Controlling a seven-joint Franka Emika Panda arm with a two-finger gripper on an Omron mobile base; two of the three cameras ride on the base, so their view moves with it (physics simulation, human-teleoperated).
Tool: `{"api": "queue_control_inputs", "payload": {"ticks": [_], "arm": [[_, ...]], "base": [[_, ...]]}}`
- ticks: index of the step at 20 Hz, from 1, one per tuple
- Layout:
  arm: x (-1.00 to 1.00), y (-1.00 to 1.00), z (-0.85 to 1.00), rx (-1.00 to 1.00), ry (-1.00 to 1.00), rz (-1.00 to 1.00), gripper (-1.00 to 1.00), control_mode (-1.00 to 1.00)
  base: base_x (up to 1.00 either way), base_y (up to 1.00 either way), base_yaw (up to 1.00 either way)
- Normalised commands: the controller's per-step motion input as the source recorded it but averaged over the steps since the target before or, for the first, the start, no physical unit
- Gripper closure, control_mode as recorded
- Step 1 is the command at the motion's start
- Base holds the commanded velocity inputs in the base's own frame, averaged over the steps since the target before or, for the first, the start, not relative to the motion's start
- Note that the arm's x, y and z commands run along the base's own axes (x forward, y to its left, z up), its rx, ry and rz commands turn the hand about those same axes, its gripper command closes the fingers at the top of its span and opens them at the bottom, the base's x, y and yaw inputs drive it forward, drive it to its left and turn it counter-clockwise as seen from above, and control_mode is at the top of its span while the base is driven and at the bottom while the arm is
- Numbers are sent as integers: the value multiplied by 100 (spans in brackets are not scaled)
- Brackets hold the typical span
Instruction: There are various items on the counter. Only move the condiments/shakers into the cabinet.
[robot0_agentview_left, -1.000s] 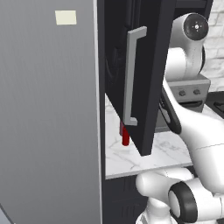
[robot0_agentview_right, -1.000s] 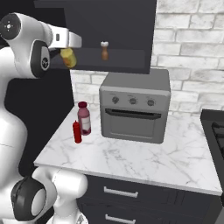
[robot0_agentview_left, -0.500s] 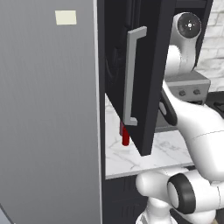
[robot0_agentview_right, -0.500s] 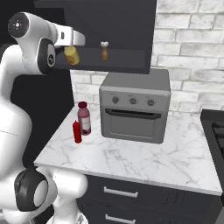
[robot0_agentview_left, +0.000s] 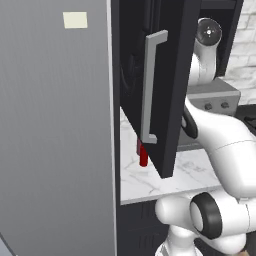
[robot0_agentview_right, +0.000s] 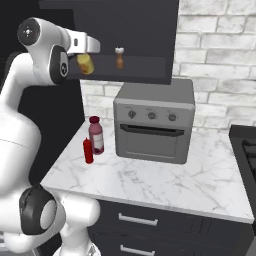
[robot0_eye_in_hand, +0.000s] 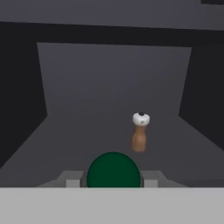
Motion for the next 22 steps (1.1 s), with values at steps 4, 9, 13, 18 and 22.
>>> {"api": "queue_control_inputs", "payload": {"ticks": [4,9,13,18,22], "arm": [[27,0,0,0,0,0,100,-100],[23,0,0,0,0,0,100,-100],[24,0,-2,0,0,0,100,-100],[25,0,-2,0,0,0,100,-100],[22,0,-11,0,0,0,100,-100]], "base": [[0,0,0],[0,0,0],[0,0,0],[0,0,0],[0,0,0]]}}
